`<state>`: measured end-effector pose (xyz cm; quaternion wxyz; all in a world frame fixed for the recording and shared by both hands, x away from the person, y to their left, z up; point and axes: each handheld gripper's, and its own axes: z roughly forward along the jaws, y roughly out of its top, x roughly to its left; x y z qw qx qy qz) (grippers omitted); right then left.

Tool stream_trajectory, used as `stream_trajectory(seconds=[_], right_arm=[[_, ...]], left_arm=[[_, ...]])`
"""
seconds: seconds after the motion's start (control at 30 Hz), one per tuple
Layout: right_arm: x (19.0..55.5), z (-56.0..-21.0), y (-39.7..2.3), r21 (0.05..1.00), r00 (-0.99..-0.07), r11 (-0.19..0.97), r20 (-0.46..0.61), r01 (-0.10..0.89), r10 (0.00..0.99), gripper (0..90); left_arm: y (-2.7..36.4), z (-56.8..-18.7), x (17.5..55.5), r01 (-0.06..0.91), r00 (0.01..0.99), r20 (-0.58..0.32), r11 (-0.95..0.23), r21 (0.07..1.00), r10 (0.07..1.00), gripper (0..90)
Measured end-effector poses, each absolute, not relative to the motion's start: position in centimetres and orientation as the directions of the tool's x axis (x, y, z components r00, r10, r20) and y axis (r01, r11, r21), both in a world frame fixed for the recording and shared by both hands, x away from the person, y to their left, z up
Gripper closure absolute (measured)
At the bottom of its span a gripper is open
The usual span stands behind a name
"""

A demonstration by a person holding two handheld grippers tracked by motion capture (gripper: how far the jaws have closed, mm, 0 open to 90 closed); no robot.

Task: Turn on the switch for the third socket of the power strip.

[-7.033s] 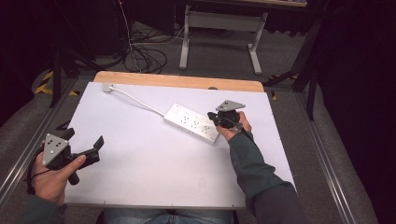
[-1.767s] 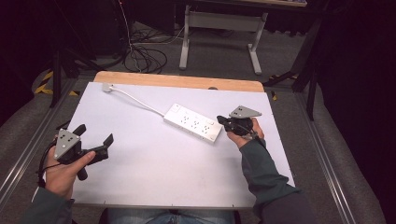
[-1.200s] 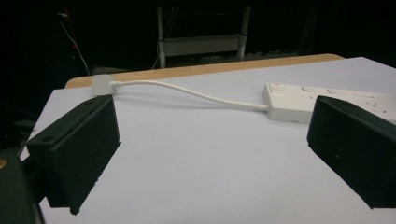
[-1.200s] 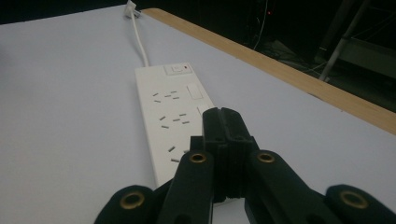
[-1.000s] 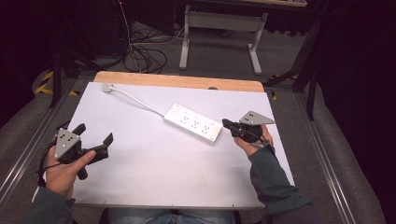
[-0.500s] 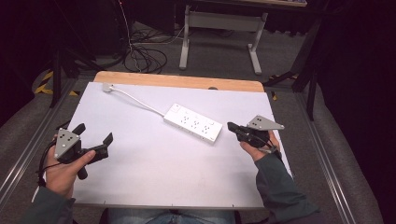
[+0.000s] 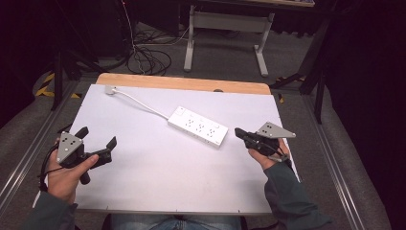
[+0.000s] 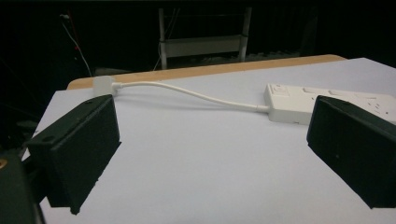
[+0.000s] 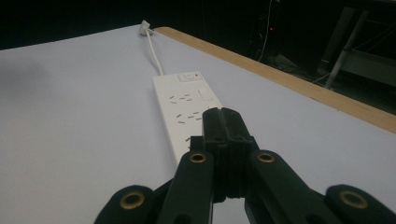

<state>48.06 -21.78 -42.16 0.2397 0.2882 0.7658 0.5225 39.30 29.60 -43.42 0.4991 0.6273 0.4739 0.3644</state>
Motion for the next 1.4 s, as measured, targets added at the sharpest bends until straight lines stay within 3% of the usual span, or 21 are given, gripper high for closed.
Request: stream_trajectory(seconds=[0.9, 1.03, 1.13, 1.4], right_arm=[[46.1, -41.9, -23.0, 0.965, -0.742, 0.217, -0.038, 0.146, 0.669, 90.0], [46.0, -41.9, -23.1, 0.967, -0.746, 0.214, -0.042, 0.137, 0.665, 85.0], [45.9, -42.0, -23.0, 0.970, -0.744, 0.201, -0.034, 0.136, 0.668, 74.4], [45.9, -42.1, -23.1, 0.971, -0.742, 0.194, -0.029, 0.137, 0.670, 67.6]], left_arm=[[29.8, -43.4, 39.2, 0.229, 0.281, -0.014, -0.053, 0.972, 0.960, 3.3], [29.8, -43.4, 39.3, 0.231, 0.280, -0.014, -0.053, 0.972, 0.960, 3.3], [29.8, -43.4, 39.2, 0.230, 0.279, -0.014, -0.052, 0.972, 0.960, 3.3], [29.8, -43.4, 39.2, 0.231, 0.280, -0.013, -0.054, 0.972, 0.960, 3.3]])
